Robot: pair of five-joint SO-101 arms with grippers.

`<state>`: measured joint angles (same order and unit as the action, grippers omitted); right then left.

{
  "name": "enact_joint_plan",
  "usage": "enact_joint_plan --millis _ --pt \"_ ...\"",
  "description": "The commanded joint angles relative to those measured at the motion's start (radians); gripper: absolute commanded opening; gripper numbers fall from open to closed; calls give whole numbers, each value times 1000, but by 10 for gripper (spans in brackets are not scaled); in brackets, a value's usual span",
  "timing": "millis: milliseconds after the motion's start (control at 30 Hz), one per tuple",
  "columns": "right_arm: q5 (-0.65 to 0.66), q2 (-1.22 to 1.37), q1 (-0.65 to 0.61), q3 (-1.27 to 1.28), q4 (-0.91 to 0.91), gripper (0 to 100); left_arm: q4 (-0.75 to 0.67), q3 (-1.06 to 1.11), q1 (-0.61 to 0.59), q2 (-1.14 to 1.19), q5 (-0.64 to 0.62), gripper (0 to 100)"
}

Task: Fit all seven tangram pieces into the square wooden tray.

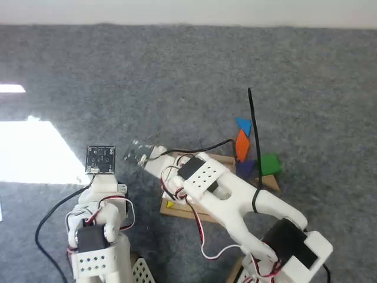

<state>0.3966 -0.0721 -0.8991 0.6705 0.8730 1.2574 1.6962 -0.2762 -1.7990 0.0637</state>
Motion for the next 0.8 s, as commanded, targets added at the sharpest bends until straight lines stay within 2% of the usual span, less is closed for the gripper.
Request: enact_joint_plan --millis 0,167,333,767 --pt "35 -19 -56 0 53 6 3 -13 -8 -18 -2 14" --pt "68 -102 -108 0 140 6 3 -13 -8 -18 -2 14" --pt "135 -179 -68 6 213 6 3 -13 -8 -18 -2 14" --pt "130 -193 -31 8 309 6 3 -13 -8 -18 -2 14"
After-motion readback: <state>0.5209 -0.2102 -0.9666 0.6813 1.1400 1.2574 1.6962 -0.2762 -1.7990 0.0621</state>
